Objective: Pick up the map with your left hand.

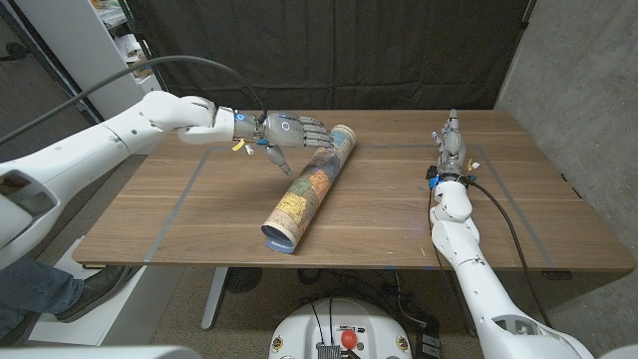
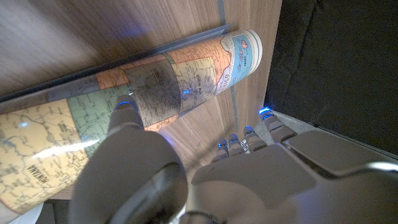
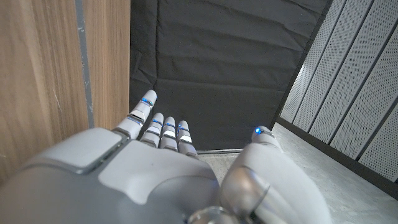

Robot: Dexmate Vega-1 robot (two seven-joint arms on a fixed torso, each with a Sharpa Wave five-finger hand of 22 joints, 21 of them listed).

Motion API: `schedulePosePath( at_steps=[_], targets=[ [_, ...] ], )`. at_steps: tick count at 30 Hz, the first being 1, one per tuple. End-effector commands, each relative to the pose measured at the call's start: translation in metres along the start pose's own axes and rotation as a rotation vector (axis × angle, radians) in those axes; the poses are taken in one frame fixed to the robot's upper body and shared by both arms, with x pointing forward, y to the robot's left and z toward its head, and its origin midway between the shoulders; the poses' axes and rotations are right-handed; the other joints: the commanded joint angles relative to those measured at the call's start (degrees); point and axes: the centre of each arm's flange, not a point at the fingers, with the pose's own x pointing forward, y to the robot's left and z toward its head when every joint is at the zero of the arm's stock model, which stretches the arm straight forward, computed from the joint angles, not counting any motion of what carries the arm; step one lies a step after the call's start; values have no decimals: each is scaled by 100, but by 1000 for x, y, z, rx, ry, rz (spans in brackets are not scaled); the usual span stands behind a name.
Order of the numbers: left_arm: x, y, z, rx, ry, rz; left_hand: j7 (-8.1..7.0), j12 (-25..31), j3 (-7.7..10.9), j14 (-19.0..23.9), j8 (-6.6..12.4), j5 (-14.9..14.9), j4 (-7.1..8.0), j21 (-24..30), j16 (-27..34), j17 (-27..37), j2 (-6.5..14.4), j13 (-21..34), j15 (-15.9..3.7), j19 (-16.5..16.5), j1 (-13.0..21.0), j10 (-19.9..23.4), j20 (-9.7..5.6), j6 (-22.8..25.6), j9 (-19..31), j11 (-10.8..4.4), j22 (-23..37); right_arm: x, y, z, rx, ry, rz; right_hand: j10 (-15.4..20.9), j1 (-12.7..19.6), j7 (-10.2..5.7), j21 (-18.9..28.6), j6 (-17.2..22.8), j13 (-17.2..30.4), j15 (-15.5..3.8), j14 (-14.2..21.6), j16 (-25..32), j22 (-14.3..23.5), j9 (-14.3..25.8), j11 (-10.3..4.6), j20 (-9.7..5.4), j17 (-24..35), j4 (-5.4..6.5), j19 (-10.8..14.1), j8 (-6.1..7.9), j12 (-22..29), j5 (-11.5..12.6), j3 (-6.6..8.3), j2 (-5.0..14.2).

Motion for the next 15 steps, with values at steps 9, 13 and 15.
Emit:
schedulePosePath(
  at_steps=[9, 13, 15],
  targets=[
    [6, 4, 4, 93, -47, -51, -57, 73, -133, 29, 50, -27, 1, -38, 44, 24, 13, 20, -33, 72, 82, 30, 14, -459, 27, -28, 28, -2, -6, 1, 13, -2, -20, -17, 33, -9, -33, -47, 14, 33, 43, -20, 22, 17, 32, 12, 1, 9, 32, -1, -1, 51, -16, 31],
    [6, 4, 5, 113, -51, -60, -55, 78, -167, 31, 56, -27, 2, -54, 44, 24, 17, 20, -28, 74, 96, 43, 18, -449, 27, -34, 28, -2, -8, 0, 18, -3, -25, -18, 29, -4, -40, -52, 15, 36, 47, -18, 22, 17, 32, 10, 1, 9, 36, -3, -1, 51, -21, 26],
    [6, 4, 5, 123, -52, -67, -62, 78, -186, 37, 58, -29, 3, -63, 45, 24, 18, 20, -37, 76, 103, 43, 13, -447, 27, -49, 29, -2, -8, -1, 24, -3, -26, -17, 27, -5, -44, -50, 15, 42, 49, -18, 22, 17, 30, 11, 1, 9, 40, -1, -1, 51, -25, 24]
  ],
)
